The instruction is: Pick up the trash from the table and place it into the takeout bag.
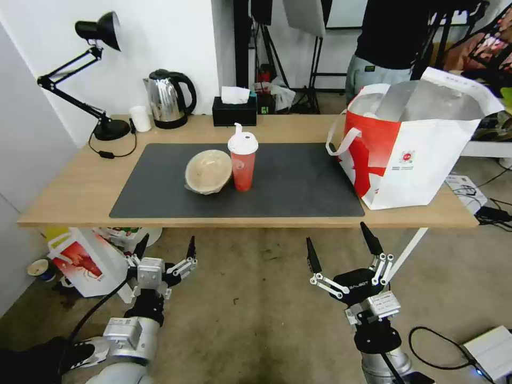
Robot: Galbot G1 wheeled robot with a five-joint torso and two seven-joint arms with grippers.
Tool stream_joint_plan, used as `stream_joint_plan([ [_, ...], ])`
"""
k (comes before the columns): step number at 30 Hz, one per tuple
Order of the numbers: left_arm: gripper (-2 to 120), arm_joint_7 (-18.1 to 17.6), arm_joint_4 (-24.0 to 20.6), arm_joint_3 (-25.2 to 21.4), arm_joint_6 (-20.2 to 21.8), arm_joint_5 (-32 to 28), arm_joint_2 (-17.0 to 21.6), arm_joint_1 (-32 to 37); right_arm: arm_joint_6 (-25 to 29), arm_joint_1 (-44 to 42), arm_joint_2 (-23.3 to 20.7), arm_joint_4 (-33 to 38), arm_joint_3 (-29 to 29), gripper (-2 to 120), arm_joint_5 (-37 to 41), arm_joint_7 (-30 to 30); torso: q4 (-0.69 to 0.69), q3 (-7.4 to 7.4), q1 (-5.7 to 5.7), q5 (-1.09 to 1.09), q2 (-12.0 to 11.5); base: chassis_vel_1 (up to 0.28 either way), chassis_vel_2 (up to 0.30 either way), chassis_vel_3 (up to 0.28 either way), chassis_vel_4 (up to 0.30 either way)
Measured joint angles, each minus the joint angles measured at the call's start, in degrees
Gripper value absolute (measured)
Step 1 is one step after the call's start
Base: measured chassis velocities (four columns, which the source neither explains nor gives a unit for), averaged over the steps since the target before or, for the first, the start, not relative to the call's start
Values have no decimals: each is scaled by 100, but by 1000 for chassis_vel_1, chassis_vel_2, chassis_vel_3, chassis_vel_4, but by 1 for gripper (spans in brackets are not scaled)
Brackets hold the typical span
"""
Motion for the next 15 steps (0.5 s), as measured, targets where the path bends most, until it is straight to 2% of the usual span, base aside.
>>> stream_joint_plan([
  [15,100,0,0,0,0,0,0,0,39,-19,-177,-85,-161,100,-42,-20,0,0,0,0,0,0,0,0,0],
])
